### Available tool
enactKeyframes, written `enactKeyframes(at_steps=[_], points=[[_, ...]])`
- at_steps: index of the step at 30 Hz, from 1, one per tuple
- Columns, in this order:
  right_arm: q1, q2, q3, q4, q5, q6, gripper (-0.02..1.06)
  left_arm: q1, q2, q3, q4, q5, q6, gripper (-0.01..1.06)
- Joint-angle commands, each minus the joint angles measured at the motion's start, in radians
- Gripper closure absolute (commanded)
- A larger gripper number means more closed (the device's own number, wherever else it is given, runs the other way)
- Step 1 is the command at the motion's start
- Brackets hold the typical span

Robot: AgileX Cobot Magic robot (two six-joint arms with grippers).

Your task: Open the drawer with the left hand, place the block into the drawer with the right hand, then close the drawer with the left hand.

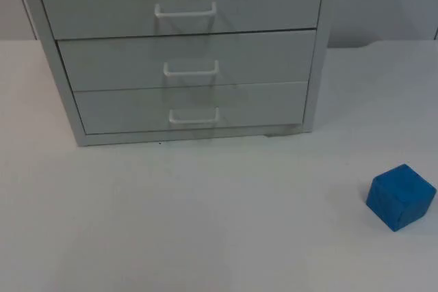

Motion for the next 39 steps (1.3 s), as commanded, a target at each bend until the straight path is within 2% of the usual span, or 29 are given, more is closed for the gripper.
enactKeyframes(at_steps=[1,5,10,14,25,32,39], points=[[0.002,0.018,-0.020,0.006,-0.002,-0.004,-0.01,-0.005,-0.003,0.001,-0.012,-0.016,-0.005,0.00],[0.002,0.095,-0.066,0.006,-0.011,-0.004,-0.01,-0.005,0.019,-0.013,-0.021,-0.020,-0.005,0.00],[0.002,0.276,-0.138,-0.008,-0.065,-0.004,-0.01,-0.005,0.177,-0.048,-0.021,-0.039,-0.005,0.00],[0.002,0.391,-0.138,-0.008,-0.115,-0.004,-0.01,-0.005,0.279,-0.048,-0.021,-0.052,-0.005,0.00],[0.002,0.714,-0.142,-0.008,-0.245,-0.004,-0.01,-0.005,0.522,-0.048,-0.024,-0.159,-0.005,0.00],[0.004,0.851,-0.142,0.003,-0.254,-0.004,-0.01,-0.005,0.598,-0.048,-0.024,-0.182,-0.005,0.00],[0.004,0.865,-0.142,0.003,-0.249,-0.004,-0.01,-0.005,0.639,-0.048,-0.038,-0.192,0.026,0.00]])
